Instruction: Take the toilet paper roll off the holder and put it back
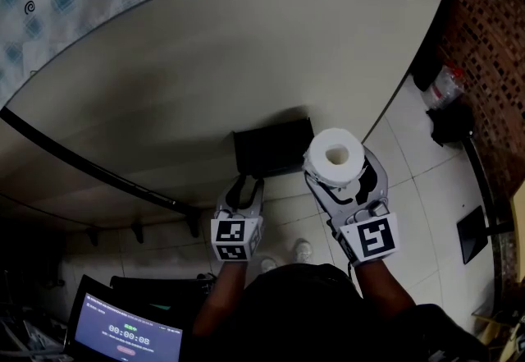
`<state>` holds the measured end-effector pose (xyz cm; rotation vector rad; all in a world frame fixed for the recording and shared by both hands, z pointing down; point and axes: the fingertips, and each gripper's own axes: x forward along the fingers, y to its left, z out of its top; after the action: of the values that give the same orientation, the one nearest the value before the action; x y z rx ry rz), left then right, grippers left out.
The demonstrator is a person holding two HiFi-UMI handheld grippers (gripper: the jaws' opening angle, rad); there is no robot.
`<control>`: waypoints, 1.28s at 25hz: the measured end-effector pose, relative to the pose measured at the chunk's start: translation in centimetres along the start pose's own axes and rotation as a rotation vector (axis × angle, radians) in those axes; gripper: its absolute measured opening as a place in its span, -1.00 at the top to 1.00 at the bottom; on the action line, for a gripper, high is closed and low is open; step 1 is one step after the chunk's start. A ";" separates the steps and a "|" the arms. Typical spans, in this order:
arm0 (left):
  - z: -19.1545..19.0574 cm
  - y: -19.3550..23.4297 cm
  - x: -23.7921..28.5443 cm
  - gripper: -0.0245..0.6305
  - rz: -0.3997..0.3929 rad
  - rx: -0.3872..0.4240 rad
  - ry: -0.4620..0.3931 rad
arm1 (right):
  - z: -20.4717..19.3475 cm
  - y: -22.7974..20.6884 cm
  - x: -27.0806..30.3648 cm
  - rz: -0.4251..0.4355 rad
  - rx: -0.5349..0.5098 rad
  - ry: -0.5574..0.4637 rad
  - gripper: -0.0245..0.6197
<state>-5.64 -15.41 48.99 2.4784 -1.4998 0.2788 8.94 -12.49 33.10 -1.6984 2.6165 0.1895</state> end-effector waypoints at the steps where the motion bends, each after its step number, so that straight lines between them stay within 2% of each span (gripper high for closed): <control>1: -0.2 0.0 0.2 0.38 -0.004 0.001 0.007 | 0.0 -0.2 0.0 -0.001 0.002 0.000 -0.40; 7: -0.4 -0.3 0.4 0.41 -0.019 -0.021 0.012 | -0.2 -0.3 0.0 -0.002 -0.003 0.007 -0.40; 14: -0.3 -0.6 0.8 0.63 -0.029 0.013 -0.016 | -0.2 -0.9 0.2 -0.011 -0.004 0.012 -0.40; 32: -0.4 -1.1 -0.1 0.73 -0.053 0.030 0.030 | 0.0 -1.3 0.7 -0.008 0.016 -0.001 -0.40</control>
<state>-4.74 -14.73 49.23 2.5210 -1.4261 0.3297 9.88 -13.67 32.88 -1.7028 2.6032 0.1681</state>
